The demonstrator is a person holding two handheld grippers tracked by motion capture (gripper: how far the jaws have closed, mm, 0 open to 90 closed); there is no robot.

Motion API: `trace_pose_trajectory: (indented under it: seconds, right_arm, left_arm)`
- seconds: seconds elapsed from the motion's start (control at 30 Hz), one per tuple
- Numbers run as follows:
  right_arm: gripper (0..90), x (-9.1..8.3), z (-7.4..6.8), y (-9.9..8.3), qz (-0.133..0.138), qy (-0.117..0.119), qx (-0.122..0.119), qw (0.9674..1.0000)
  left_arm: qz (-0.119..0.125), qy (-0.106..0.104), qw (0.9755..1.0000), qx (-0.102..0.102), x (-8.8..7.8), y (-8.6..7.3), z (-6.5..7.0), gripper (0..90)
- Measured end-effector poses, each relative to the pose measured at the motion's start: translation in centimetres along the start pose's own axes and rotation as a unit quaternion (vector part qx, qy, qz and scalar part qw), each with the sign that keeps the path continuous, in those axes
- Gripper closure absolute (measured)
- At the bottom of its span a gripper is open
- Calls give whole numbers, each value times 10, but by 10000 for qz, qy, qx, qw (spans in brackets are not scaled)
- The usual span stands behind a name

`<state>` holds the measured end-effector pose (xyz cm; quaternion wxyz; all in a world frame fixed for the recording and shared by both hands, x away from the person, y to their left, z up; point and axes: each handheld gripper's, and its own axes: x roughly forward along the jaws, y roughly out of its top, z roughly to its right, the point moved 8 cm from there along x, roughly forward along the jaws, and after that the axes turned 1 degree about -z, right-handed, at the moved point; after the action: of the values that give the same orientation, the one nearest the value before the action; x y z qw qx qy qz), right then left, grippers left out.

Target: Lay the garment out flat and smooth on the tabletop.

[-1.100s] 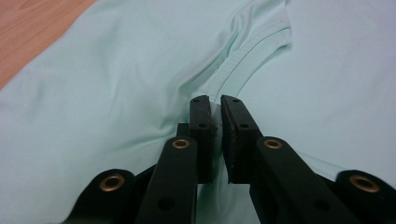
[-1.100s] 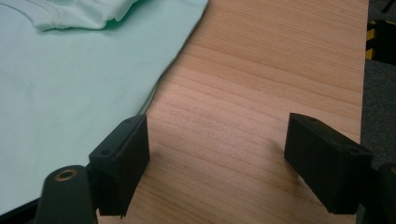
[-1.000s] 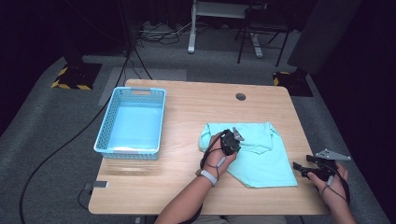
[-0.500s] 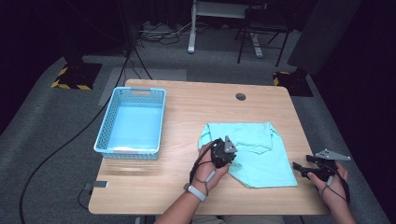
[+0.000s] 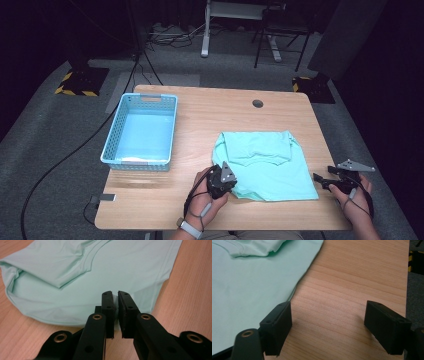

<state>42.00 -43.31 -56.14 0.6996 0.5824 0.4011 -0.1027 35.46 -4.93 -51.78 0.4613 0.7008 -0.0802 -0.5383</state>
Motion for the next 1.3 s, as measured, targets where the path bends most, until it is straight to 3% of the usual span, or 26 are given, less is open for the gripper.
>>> trace_pose_trajectory:
  seconds: [0.1, 0.2, 0.3, 0.37, 0.43, 0.57, 0.77, 0.97, 1.07, 1.3]
  right_arm:
    - [224, 0, 0, 0, 0, 0, 0, 10000]
    - [224, 0, 0, 0, -2, 1, 2, 10000]
    - [224, 0, 0, 0, 0, 0, 0, 10000]
    - [224, 0, 0, 0, 0, -2, 0, 10000]
    - [224, 0, 0, 0, -6, -4, 12, 10000]
    - [223, 0, 0, 0, -8, -5, 13, 10000]
    - [225, 1, 0, 1, -15, 7, 10, 10000]
    - [309, 5, -6, 8, -11, 103, -120, 9999]
    - [313, 5, -10, 19, 252, 131, -157, 9995]
    - [333, 11, -21, 46, 379, 310, -319, 9983]
  left_arm:
    - [-59, -38, 9999, -93, -5, -9, 1, 826]
    - [-120, -111, 9994, -313, -12, -20, 2, 774]
    - [55, -43, 9977, -675, -22, -21, -4, 546]
    - [169, 148, 9964, -812, -28, -17, -11, 477]
    - [183, 384, 9958, -810, -30, -11, -19, 447]
    - [129, 535, 9957, -751, -19, -5, -26, 400]
    - [25, 637, 9956, -684, 5, -4, -34, 358]
    - [67, 654, 9954, -691, 20, 4, -42, 328]
    - [43, 680, 9953, -693, 26, 7, -48, 313]
    - [-67, 735, 9947, -719, 43, 10, -61, 295]
